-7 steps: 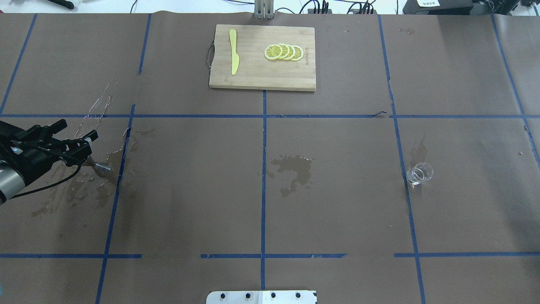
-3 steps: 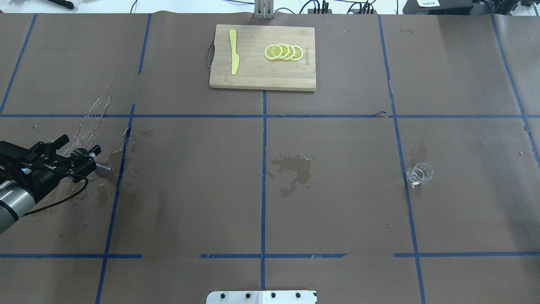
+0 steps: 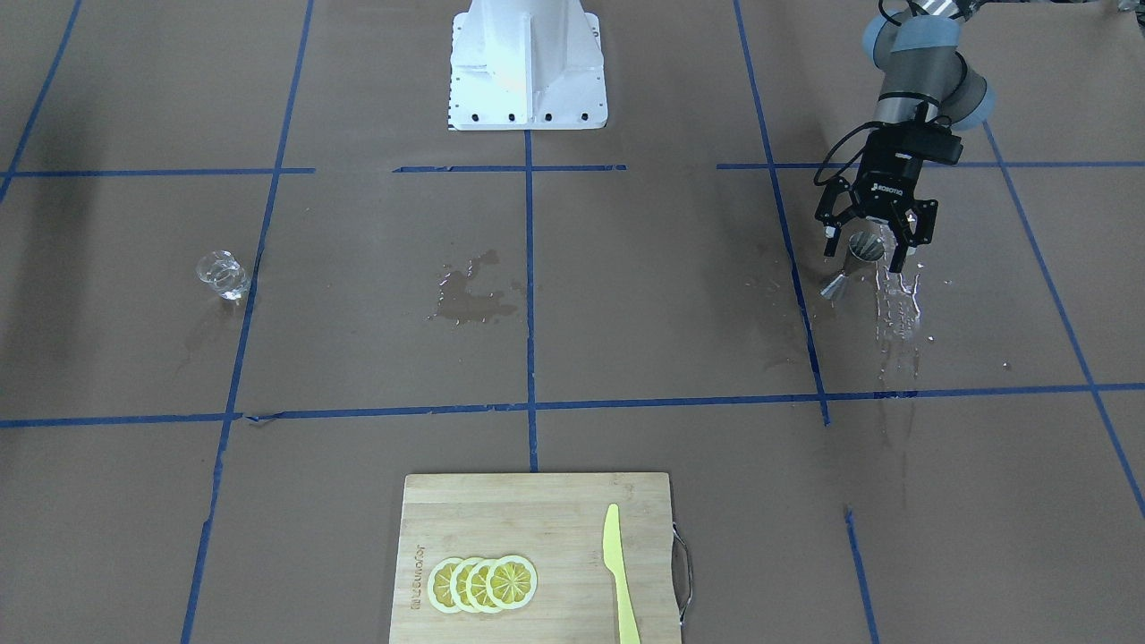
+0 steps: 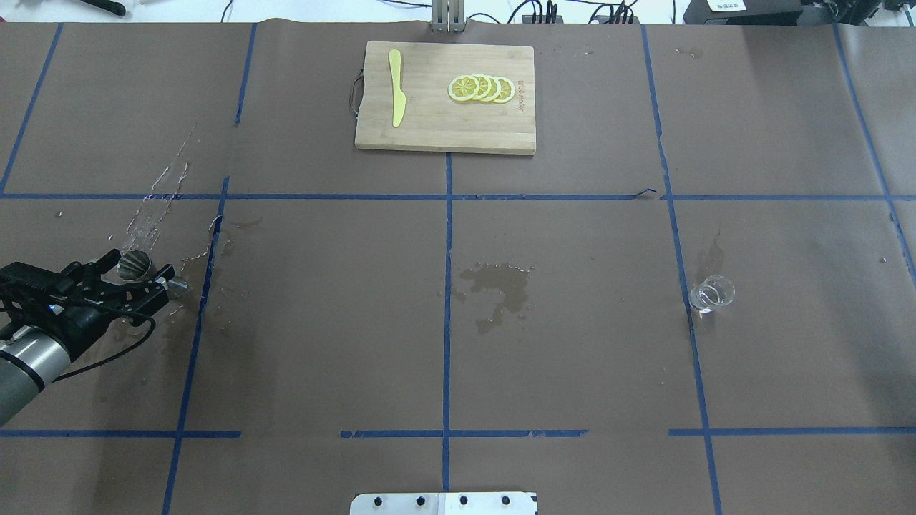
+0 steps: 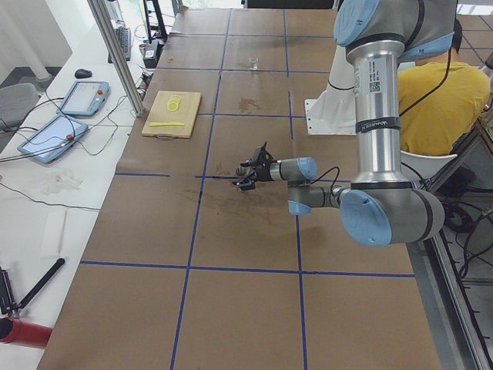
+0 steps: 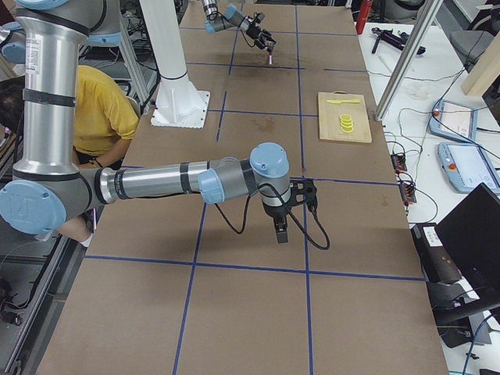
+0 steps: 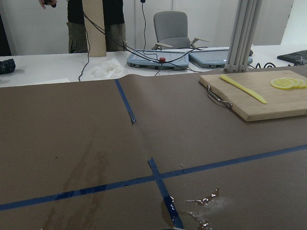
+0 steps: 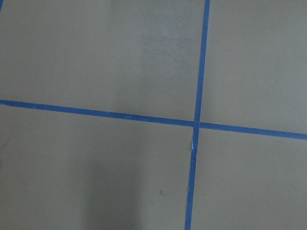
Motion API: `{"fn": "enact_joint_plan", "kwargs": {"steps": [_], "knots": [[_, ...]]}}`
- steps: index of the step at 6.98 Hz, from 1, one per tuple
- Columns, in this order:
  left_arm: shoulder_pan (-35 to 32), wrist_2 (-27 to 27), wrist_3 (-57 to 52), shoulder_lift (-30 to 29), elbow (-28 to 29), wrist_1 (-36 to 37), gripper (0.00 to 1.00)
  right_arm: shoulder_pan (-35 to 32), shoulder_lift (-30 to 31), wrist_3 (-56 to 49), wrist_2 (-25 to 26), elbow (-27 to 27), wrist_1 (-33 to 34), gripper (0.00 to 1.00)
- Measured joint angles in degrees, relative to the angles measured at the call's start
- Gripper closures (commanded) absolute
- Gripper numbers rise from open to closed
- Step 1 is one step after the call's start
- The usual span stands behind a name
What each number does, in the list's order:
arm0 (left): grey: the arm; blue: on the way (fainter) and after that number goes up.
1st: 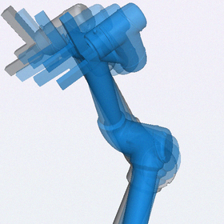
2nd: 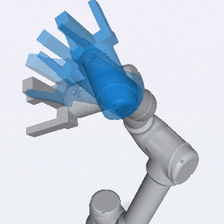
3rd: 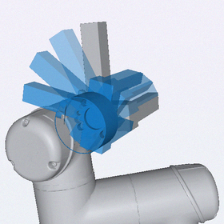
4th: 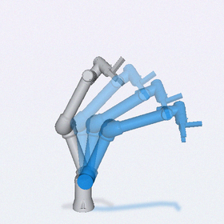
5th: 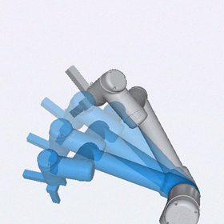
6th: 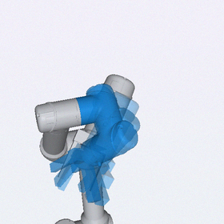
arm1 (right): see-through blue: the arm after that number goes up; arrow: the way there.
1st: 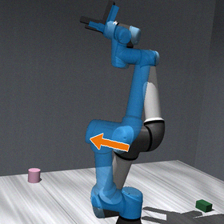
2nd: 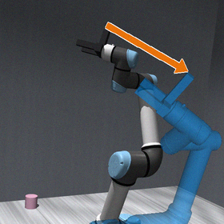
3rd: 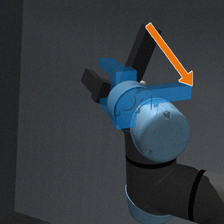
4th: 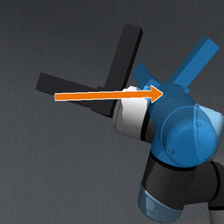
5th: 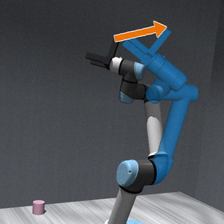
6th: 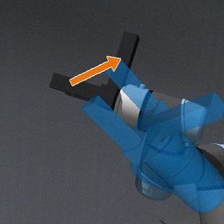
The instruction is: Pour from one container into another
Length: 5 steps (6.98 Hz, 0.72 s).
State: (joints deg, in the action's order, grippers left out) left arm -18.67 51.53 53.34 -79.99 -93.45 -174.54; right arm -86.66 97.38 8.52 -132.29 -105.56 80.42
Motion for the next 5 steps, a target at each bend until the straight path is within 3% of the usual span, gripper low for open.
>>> {"fn": "enact_joint_plan", "kwargs": {"steps": [5], "knots": [[3.15, -2.30, 2.46, -0.76, 3.18, -0.15, 0.04, -0.13, 0.00, 0.00, 0.01, -0.09, 0.00, 0.00]]}}
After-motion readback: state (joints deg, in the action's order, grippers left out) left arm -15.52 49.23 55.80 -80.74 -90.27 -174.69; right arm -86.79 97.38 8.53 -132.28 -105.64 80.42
